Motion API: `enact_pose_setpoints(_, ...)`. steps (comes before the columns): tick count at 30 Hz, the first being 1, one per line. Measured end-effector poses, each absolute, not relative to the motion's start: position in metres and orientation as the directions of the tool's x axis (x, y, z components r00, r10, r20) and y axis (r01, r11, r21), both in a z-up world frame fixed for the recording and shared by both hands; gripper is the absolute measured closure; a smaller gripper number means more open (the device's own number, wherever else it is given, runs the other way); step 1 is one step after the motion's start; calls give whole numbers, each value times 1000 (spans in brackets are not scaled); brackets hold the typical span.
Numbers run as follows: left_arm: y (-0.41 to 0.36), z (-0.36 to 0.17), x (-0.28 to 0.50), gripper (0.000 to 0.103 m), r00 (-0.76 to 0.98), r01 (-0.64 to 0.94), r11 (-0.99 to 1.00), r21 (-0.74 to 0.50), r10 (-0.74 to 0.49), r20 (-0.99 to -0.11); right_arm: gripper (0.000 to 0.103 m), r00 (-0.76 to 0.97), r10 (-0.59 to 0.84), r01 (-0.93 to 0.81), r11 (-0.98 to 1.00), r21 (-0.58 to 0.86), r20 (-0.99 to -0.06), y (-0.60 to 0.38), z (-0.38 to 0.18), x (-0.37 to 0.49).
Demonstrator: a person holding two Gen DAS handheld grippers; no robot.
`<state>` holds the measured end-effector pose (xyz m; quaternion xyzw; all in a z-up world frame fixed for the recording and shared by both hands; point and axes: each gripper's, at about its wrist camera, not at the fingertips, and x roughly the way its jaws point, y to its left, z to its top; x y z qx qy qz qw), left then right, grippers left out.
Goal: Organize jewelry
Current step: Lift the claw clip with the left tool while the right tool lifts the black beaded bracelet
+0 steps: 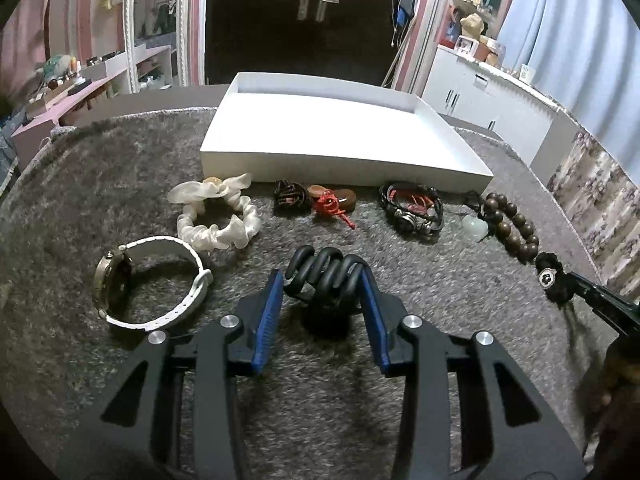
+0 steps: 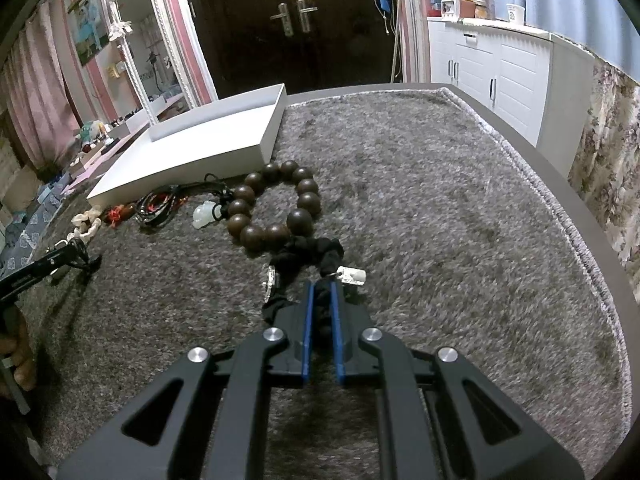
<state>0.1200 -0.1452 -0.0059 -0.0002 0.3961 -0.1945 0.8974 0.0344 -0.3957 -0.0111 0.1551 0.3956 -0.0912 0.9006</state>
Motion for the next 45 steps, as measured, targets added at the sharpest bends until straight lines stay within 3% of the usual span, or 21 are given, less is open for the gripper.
enact_pose_setpoints(13, -135, 22, 111, 70, 666, 343, 928, -146, -350, -659, 95, 729, -41, 245, 948, 205, -683, -385, 24, 29)
enact_pose_setpoints(14, -133, 25, 110, 76, 670, 342, 928, -147, -351, -655, 95, 736, -41, 239, 950, 203, -676, -383, 28, 28)
enact_pose_setpoints(15, -131, 27, 110, 95, 672, 341, 929, -144, -348, -654, 95, 741, -40, 234, 951, 202, -670, -381, 31, 28)
enact_pose_setpoints(16, -130, 28, 110, 102, 672, 340, 930, -140, -344, -655, 95, 746, -39, 230, 952, 202, -665, -380, 34, 28)
enact_pose_setpoints(28, -126, 20, 108, 103, 652, 344, 934, -101, -315, -690, 95, 774, -29, 196, 961, 197, -633, -366, 52, 22)
enact_pose_setpoints(29, -123, 17, 110, 101, 646, 328, 937, -120, -315, -695, 95, 775, -29, 196, 961, 197, -632, -366, 53, 21)
enact_pose_setpoints(32, -123, 12, 113, 69, 639, 324, 937, -130, -318, -701, 95, 774, -27, 197, 960, 200, -632, -366, 53, 20)
enact_pose_setpoints(36, -130, 10, 118, 55, 636, 328, 936, -130, -321, -701, 95, 768, -26, 201, 958, 202, -640, -367, 50, 20)
enact_pose_setpoints(45, -149, -2, 145, 48, 616, 324, 939, -116, -302, -728, 95, 757, -18, 208, 954, 215, -654, -377, 37, 32)
